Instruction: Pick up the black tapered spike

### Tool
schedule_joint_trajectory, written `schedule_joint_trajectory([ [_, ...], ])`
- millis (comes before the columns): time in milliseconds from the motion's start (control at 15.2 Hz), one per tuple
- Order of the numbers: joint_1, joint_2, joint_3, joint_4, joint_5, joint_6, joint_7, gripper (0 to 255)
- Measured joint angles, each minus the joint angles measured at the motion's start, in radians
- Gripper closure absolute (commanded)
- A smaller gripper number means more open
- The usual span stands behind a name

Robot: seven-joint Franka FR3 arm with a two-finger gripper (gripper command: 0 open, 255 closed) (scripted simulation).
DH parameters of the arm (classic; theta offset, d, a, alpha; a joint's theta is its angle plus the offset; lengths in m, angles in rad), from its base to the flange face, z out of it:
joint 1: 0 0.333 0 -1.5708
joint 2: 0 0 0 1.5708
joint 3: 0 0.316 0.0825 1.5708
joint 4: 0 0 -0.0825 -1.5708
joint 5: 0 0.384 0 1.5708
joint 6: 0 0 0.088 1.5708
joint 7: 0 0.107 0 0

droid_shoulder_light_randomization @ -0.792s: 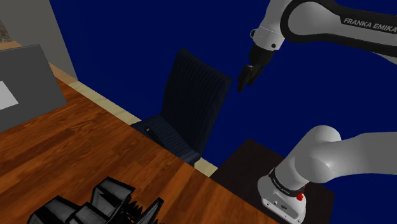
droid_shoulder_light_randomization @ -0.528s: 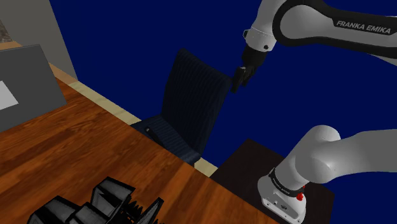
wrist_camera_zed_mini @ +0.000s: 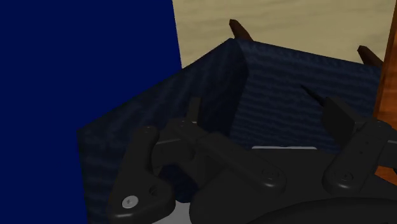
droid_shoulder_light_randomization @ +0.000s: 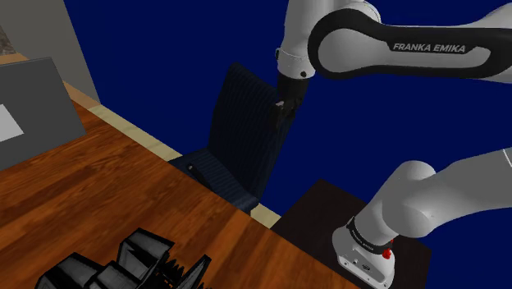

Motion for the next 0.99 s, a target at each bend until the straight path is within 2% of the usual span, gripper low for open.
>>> schedule_joint_trajectory([
  [132,0.008,0.068,0.051,0.037,-0.022,0.084,0.038,0],
  [396,0.021,0.185,0.145,0.107,-0.083,0.142,0.118,0],
  [726,0.043,0.366,0.260,0.233,-0.203,0.145,0.243,0],
  [990,0.082,0.544,0.331,0.353,-0.339,0.124,0.354,0],
])
